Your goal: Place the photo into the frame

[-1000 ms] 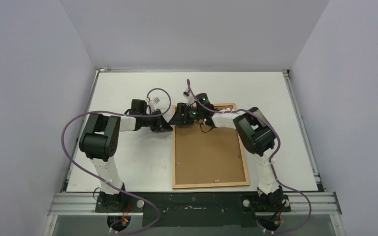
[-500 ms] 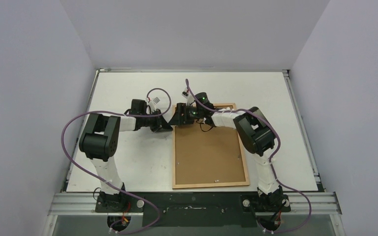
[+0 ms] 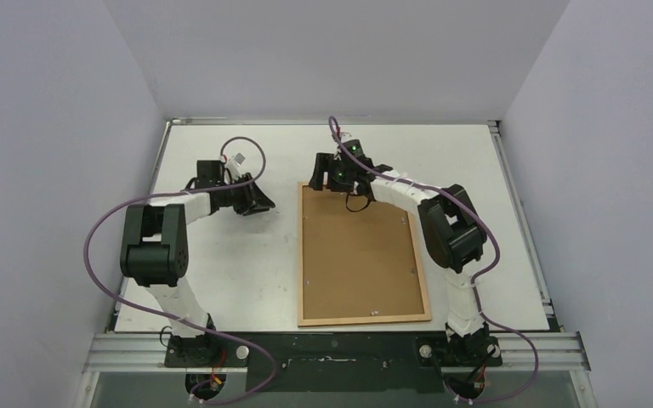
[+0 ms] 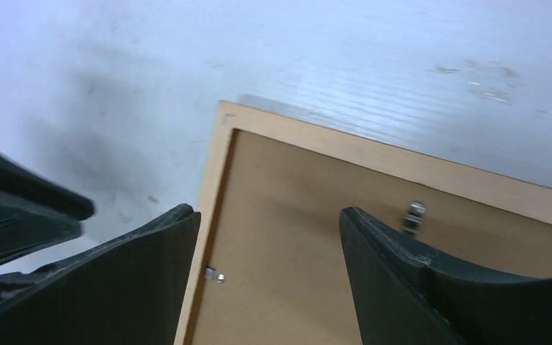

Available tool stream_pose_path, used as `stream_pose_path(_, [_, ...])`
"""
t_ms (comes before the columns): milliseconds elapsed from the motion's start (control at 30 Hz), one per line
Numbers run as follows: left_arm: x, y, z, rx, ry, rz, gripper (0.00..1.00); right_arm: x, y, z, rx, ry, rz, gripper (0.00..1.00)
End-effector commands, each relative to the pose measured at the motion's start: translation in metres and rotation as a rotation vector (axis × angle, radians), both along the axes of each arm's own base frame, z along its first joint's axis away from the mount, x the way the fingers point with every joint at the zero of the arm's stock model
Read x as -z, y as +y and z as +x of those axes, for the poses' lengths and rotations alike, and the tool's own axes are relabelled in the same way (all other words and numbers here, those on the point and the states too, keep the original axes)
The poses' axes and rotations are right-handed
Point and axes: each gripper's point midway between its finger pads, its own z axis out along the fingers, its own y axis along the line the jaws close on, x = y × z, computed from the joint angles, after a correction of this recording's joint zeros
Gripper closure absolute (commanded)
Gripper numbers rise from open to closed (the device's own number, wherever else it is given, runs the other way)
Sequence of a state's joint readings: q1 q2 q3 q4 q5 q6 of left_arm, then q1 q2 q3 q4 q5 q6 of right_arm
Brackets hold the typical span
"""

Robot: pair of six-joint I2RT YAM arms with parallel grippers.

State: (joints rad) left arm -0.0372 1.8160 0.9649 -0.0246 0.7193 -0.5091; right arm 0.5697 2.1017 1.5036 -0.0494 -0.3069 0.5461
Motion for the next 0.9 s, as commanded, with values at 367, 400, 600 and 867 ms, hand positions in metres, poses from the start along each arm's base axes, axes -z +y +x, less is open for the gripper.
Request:
stream_pose_path(367, [-0.046,0.01,0.047,0.263,-0.257,0.257,0.52,-0.051,-0.127,0.023,0.505,-0.028,-0.307,0.11])
stream_pose_path(400, [-0.049,0.004,0.056,0.298,-0.285,0.268,0.49,-0.053,-0.137,0.016,0.517,-0.022,-0.311,0.1])
stream_pose_path(600, [-0.053,-0.046,0.101,0.455,-0.381,0.301,0.32,-0.054,-0.195,-0.045,0.579,0.015,-0.369,0.08])
stream_pose_path(867, [-0.031,-0.103,0.124,0.597,-0.384,0.3,0.24,-0.017,-0.244,-0.098,0.623,0.109,-0.39,0.13])
